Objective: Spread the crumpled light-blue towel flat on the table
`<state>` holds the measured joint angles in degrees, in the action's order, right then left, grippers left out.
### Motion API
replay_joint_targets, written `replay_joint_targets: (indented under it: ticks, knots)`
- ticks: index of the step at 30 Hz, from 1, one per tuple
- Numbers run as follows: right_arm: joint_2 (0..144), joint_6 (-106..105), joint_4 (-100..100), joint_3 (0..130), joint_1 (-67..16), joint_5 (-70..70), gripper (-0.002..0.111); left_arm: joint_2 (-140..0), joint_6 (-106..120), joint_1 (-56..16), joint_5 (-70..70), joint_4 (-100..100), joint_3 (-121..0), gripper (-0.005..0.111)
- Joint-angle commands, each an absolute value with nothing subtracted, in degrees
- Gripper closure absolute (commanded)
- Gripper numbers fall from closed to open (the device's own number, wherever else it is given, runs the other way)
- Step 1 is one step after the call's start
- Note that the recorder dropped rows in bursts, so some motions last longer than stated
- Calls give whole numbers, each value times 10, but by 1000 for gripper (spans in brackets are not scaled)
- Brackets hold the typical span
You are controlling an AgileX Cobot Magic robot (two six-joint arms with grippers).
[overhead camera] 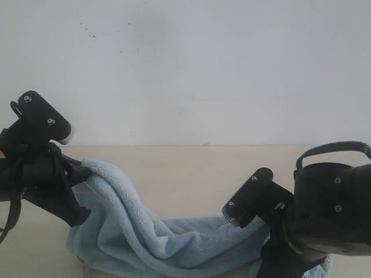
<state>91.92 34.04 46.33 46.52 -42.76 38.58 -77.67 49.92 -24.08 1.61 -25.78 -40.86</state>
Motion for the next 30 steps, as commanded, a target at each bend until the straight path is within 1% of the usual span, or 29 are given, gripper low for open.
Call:
replay_joint_targets:
  ticks: [1,3,4,6,9,15,19,20,23,25,30]
  knots:
    - [925,397,532,463,-428,415,79,-778,498,-239,9,-259,-407,103]
    - [925,419,578,463,-428,458,105,-778,498,-239,9,-259,-407,103]
    - [925,433,599,463,-428,481,108,-778,498,-239,9,-259,-407,103]
    - [917,472,653,463,-428,523,109,-778,498,-239,11,-261,-407,103]
    - [889,486,681,463,-428,555,109,-775,489,-239,20,-261,-407,103]
    - [790,463,681,463,-428,557,109,-703,433,-239,16,-261,-407,103]
    - [649,453,683,463,-428,558,109,-558,411,-239,70,-261,-407,103]
    - [594,419,671,463,-428,556,109,-508,407,-239,88,-261,-404,103]
    - [501,360,635,463,-428,522,109,-445,406,-239,63,-257,-381,103]
    - [484,348,669,453,-428,450,109,-463,415,-239,0,-256,-349,103]
    - [606,316,707,438,-428,477,109,-641,440,-239,-6,-256,-327,103]
